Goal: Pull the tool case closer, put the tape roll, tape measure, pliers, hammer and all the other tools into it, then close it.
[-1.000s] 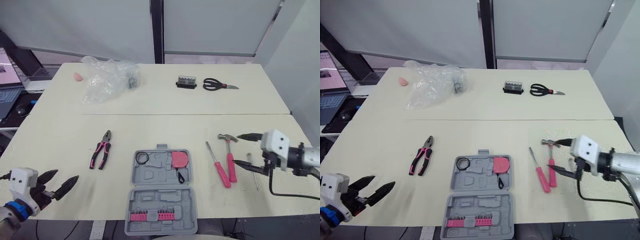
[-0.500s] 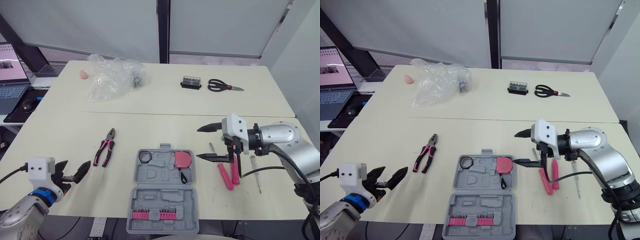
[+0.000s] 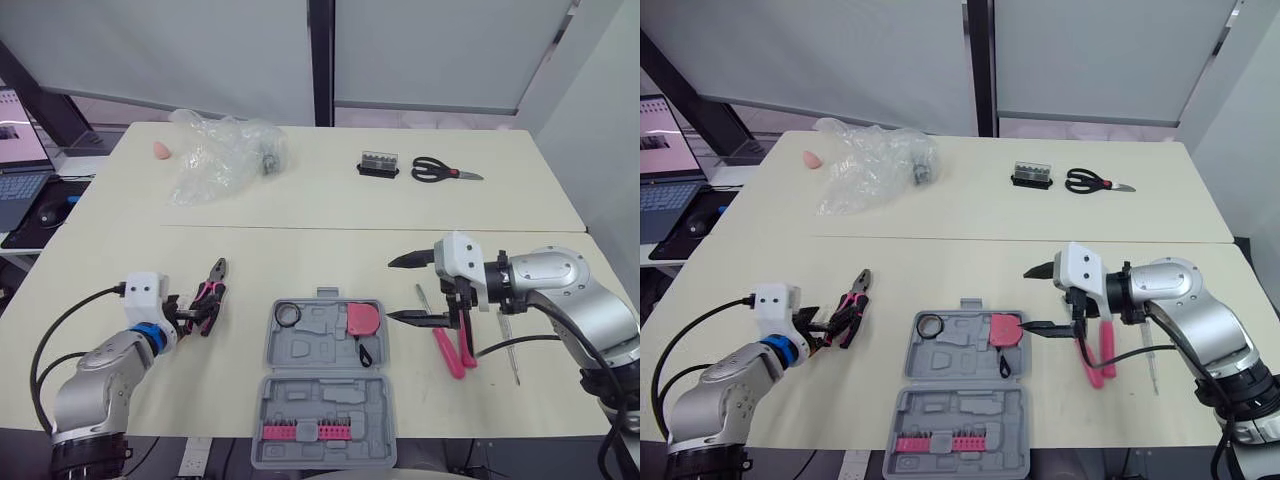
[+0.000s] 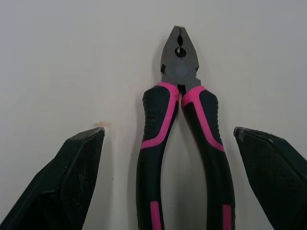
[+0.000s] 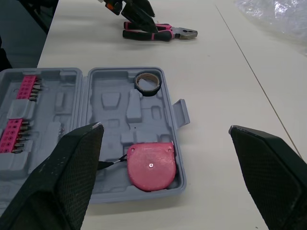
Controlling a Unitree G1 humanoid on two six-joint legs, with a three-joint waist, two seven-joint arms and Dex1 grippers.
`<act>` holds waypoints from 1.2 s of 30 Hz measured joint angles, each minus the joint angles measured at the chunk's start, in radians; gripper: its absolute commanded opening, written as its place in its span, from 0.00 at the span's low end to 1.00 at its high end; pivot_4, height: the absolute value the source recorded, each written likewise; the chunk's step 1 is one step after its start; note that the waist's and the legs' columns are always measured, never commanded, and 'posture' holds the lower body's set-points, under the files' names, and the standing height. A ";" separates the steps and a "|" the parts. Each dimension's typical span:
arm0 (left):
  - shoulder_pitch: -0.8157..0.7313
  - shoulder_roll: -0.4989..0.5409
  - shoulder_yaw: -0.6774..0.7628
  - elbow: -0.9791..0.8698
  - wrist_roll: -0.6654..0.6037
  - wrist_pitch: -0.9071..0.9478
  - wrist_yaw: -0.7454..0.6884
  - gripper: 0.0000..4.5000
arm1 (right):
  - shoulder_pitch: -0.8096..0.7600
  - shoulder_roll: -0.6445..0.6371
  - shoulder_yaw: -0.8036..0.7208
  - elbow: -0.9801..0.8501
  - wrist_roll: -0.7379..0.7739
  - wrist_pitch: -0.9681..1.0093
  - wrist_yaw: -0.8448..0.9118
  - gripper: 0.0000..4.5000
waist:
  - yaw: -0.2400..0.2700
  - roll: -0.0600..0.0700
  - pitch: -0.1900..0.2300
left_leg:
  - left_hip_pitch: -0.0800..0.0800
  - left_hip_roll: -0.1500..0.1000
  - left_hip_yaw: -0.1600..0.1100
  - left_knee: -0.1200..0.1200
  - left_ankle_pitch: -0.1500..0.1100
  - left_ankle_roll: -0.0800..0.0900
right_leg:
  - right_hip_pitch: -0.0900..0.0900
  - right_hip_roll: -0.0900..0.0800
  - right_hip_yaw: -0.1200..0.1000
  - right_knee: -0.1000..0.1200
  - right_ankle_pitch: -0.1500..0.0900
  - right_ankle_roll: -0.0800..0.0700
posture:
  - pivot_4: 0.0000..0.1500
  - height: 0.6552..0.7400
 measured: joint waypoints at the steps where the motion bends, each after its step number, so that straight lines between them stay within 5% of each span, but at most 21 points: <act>1: -0.012 0.000 -0.013 0.019 0.010 -0.002 -0.002 1.00 | 0.001 0.000 0.001 0.000 0.000 0.001 0.000 0.99 | 0.000 0.000 0.000 | 0.000 0.000 0.000 0.000 0.000 0.000 | 0.000 0.000 0.000 0.000 0.000 0.000 | 1.00 1.00; 15: -0.125 -0.001 -0.087 0.106 0.106 0.001 -0.002 1.00 | 0.004 0.002 0.003 -0.002 -0.015 0.006 0.000 0.99 | 0.003 0.000 0.000 | 0.000 -0.001 0.000 0.001 0.000 0.000 | 0.000 0.000 0.000 0.001 0.000 0.000 | 1.00 1.00; 23: -0.148 0.003 -0.099 0.154 0.139 -0.020 -0.017 0.58 | 0.004 0.020 0.003 -0.002 -0.016 0.000 -0.005 1.00 | 0.003 0.003 -0.002 | 0.000 -0.001 0.000 0.001 0.000 0.000 | 0.001 -0.001 0.000 0.001 0.000 0.000 | 1.00 1.00; 36: -0.115 0.003 -0.085 0.133 0.154 -0.047 -0.031 0.58 | 0.017 0.047 -0.002 0.000 -0.031 -0.099 -0.025 1.00 | 0.001 0.005 -0.003 | 0.001 -0.001 0.000 0.001 0.000 0.000 | 0.001 -0.001 0.001 0.001 0.000 0.000 | 1.00 1.00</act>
